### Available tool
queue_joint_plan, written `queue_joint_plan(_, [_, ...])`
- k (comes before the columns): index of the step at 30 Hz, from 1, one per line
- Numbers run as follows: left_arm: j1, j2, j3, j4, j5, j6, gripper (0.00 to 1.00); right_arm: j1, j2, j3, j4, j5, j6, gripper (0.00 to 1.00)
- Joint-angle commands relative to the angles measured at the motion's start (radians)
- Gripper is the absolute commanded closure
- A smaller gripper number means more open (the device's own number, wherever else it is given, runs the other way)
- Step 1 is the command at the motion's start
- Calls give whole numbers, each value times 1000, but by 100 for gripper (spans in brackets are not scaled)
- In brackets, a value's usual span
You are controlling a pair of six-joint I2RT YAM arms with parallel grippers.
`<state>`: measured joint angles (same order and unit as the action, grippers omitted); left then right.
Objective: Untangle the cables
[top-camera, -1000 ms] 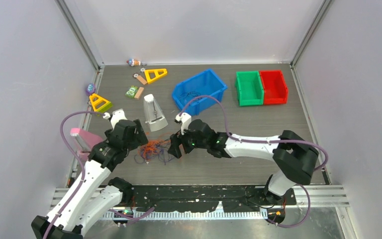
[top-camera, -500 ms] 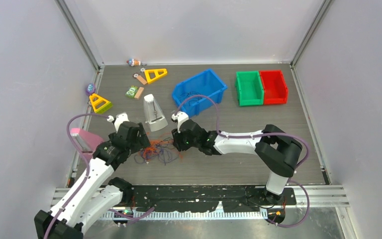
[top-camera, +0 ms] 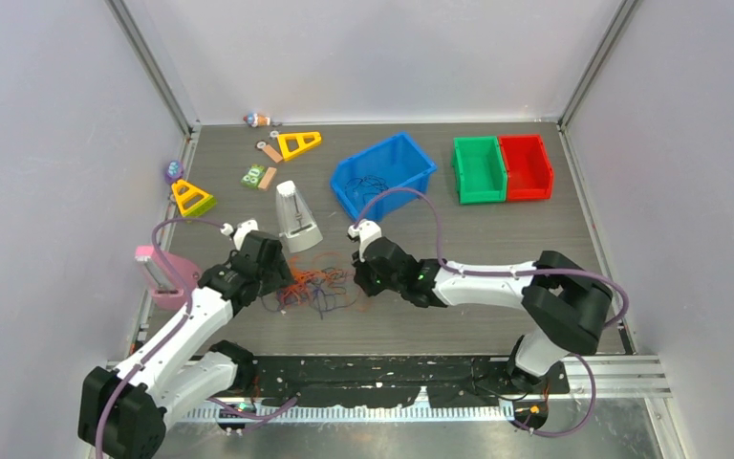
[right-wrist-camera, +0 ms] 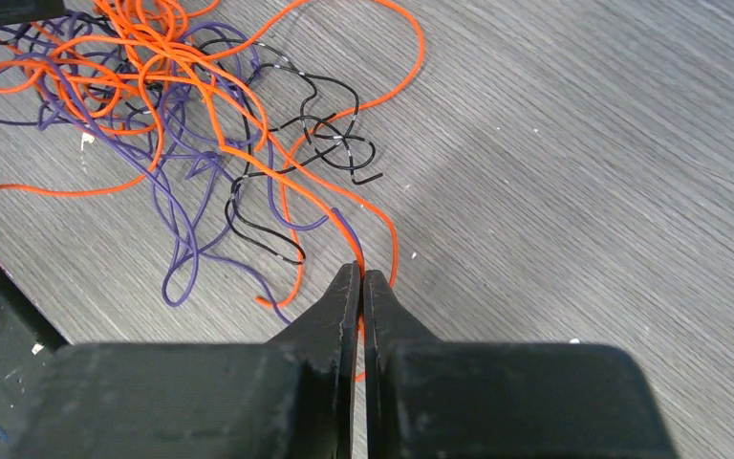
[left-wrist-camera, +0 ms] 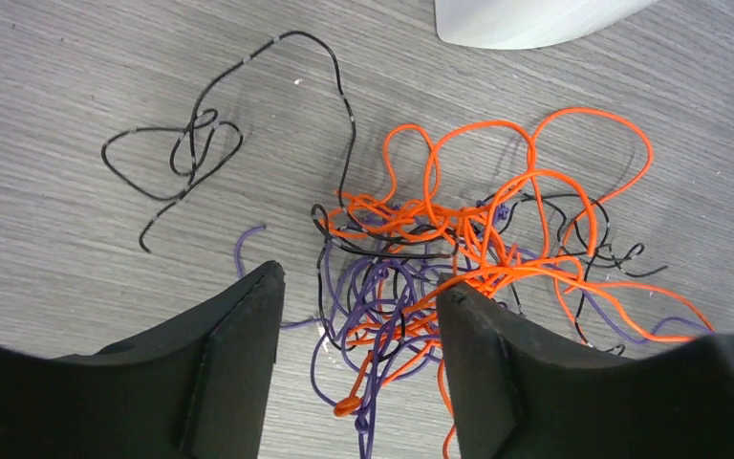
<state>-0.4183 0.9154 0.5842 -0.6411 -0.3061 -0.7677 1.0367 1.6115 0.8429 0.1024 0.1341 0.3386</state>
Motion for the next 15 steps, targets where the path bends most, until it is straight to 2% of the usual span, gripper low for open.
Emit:
queue_joint_plan(1, [8,15,-6,86,-11,-19,46,0,-96,-33,-1,41,-14,95])
queue_joint_plan(5, [12,23,-5,115,12,-12,66,0,-133,-52,-29,64,-3,95])
queue_joint_plan(9, [12,18,-5,151,73,29,100,0,-185,-82,-72,116,7,95])
queue_joint_plan(15, [11,-22,-36,219,187,64,100,-24,-285,-146,-96,178,8,94])
